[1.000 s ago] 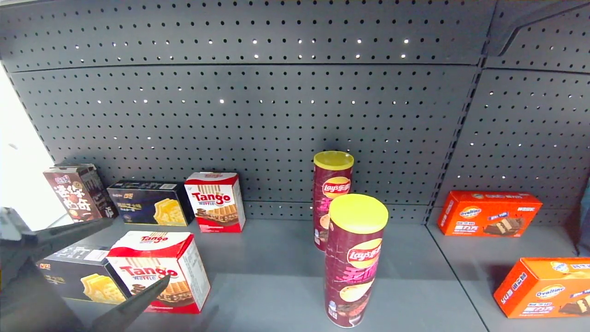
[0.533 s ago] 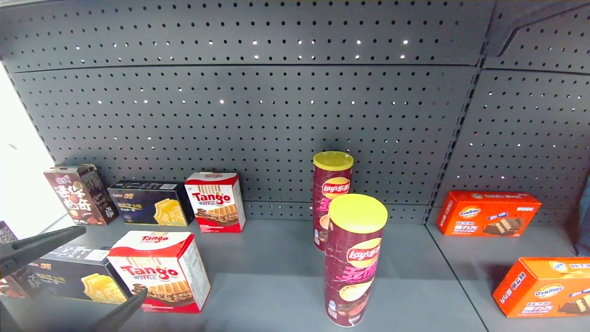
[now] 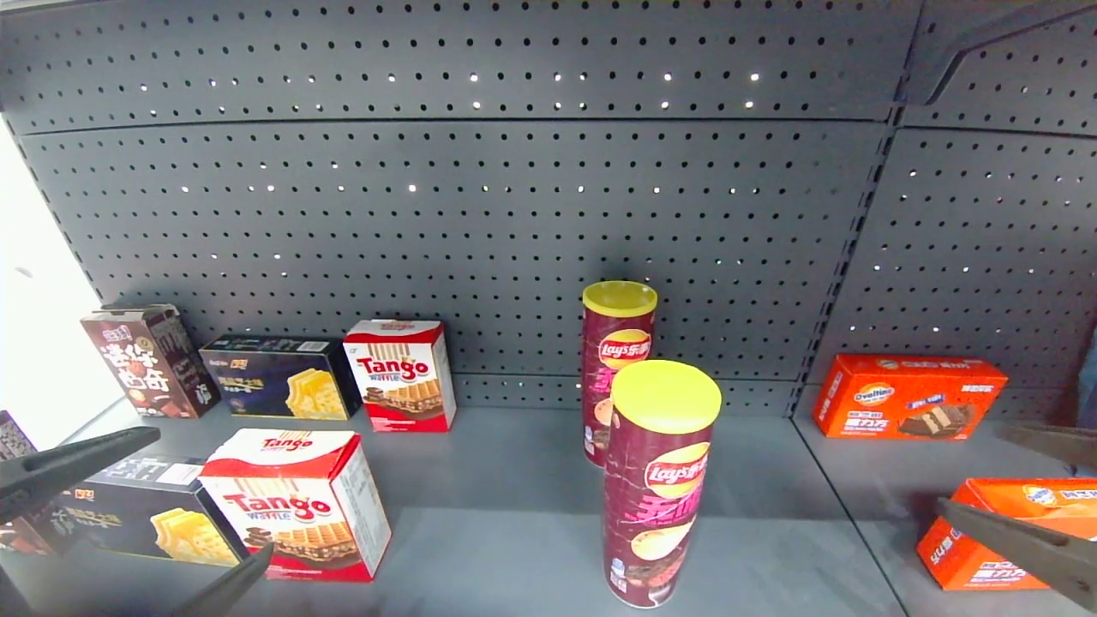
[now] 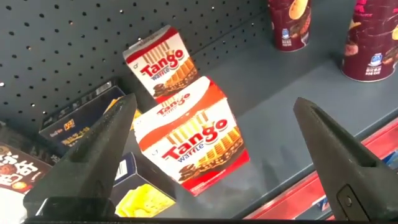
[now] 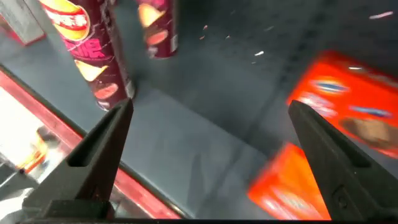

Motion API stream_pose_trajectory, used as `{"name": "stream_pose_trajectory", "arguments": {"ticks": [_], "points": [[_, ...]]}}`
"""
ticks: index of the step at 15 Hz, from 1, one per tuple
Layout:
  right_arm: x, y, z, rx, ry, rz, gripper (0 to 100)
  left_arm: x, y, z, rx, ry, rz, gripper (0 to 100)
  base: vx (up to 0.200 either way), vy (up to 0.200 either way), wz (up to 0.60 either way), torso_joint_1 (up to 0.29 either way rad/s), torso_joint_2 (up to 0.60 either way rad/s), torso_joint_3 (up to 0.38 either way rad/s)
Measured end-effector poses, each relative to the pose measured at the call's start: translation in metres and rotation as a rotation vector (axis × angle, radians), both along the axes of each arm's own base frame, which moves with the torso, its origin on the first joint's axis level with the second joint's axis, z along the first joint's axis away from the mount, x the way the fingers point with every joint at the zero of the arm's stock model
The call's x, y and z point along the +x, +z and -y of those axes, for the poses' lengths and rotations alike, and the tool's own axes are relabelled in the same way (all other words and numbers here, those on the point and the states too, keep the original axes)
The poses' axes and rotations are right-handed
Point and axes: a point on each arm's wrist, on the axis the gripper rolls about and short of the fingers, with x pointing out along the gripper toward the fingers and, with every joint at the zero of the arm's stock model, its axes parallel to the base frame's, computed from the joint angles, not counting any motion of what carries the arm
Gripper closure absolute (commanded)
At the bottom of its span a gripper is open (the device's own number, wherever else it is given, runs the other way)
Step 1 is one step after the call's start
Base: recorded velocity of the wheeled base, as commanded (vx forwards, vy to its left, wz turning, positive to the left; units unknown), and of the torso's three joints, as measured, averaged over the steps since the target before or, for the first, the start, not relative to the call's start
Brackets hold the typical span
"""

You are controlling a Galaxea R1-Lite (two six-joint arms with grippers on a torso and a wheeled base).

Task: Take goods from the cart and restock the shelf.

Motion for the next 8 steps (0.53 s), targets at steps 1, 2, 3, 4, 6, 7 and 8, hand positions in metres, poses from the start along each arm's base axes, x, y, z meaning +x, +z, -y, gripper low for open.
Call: {"name": "stream_pose_trajectory", "arguments": {"ticks": [1,2,3,4,6,7,8], "points": [[0.011,-0.003,-0.009,-0.006,0.019,-0.029,0,0.000,0.000,0.000,-0.001,-0.001,-0.001,0,0.000,0.000,0.00,0.000,0.00,0.000],[0.024,-0.010,-0.021,-0.023,0.042,-0.076,0,0.000,-0.001,0.000,-0.001,-0.001,-0.003,0,0.000,0.000,0.00,0.000,0.00,0.000],[0.034,-0.016,-0.032,-0.041,0.061,-0.112,0,0.000,-0.001,0.000,0.000,-0.001,-0.003,0,0.000,0.000,0.00,0.000,0.00,0.000],[0.043,-0.021,-0.042,-0.058,0.083,-0.147,0,0.000,-0.001,0.000,-0.002,-0.002,-0.004,0,0.000,0.000,0.00,0.000,0.00,0.000],[0.057,-0.028,-0.062,-0.087,0.130,-0.191,0,0.000,-0.001,0.000,-0.001,-0.003,-0.006,0,0.000,0.000,0.00,0.000,0.00,0.000],[0.062,-0.030,-0.071,-0.099,0.148,-0.205,0,0.000,-0.001,0.000,-0.001,-0.005,-0.006,0,0.000,0.000,0.00,0.000,0.00,0.000],[0.068,-0.032,-0.079,-0.109,0.164,-0.216,0,0.000,-0.001,0.000,-0.001,-0.004,-0.007,0,0.000,0.000,0.00,0.000,0.00,0.000]]}}
